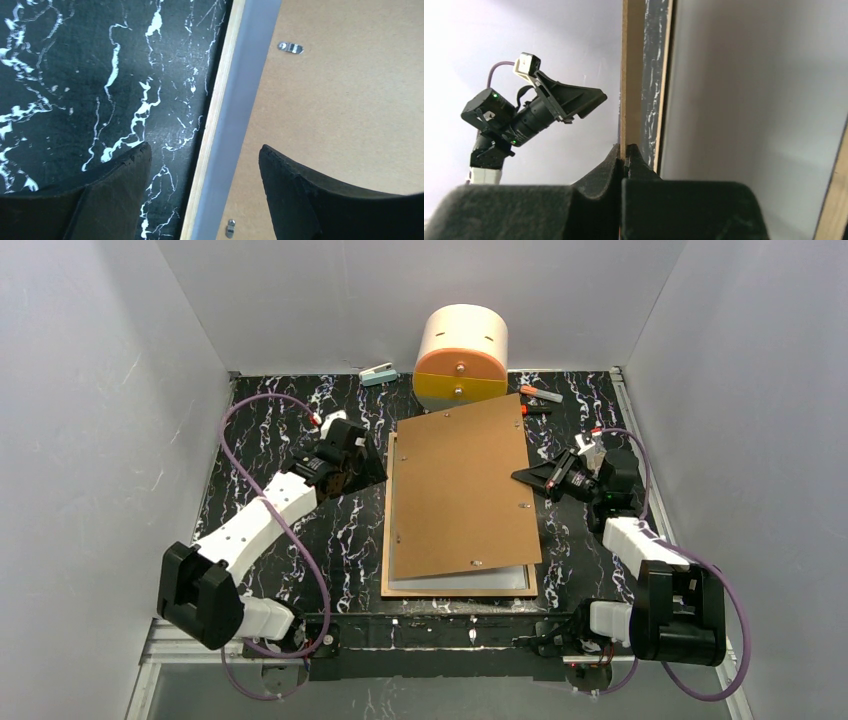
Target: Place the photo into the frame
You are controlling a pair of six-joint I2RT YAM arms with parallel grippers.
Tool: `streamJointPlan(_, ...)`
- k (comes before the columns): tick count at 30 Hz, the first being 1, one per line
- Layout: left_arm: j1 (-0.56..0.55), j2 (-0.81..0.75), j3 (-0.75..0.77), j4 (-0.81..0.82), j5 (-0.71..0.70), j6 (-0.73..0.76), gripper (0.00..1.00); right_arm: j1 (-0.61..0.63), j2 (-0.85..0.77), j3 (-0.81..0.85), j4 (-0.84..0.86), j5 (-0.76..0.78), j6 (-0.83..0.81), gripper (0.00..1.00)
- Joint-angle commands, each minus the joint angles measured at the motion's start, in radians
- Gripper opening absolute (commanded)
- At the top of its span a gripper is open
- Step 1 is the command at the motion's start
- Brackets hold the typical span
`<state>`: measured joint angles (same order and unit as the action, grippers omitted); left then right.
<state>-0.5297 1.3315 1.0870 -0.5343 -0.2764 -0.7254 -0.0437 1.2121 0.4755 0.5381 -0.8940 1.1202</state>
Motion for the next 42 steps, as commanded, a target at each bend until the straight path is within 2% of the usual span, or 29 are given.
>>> streamJointPlan(1, 0.033, 0.028, -0.026, 0.086, 0.126, 0.013, 0.73, 0.0, -0.011, 0.031, -0.044, 0.01, -0.11, 0.01)
streamJointPlan(8, 0.05, 0.111, -0.099, 0.203, 0.172, -0.001, 0.68, 0.0, 0.019, 0.015, -0.084, 0.055, -0.166, 0.01)
streamJointPlan(16, 0.05, 0.196, -0.135, 0.265, 0.143, 0.021, 0.51, -0.001, 0.094, -0.015, 0.026, 0.013, -0.104, 0.01)
streamJointPlan(23, 0.05, 0.253, -0.177, 0.34, 0.207, 0.043, 0.35, -0.001, 0.146, -0.025, 0.082, -0.037, -0.069, 0.01)
streamJointPlan(28, 0.05, 0.282, -0.188, 0.347, 0.204, 0.048, 0.26, 0.001, 0.138, -0.032, 0.046, -0.05, -0.077, 0.01)
streamJointPlan(35, 0.05, 0.299, -0.207, 0.349, 0.2, 0.043, 0.21, 0.0, 0.124, -0.041, 0.016, -0.046, -0.104, 0.01)
streamJointPlan(42, 0.05, 0.313, -0.217, 0.357, 0.214, 0.041, 0.2, 0.001, 0.18, -0.061, 0.14, -0.035, -0.084, 0.01)
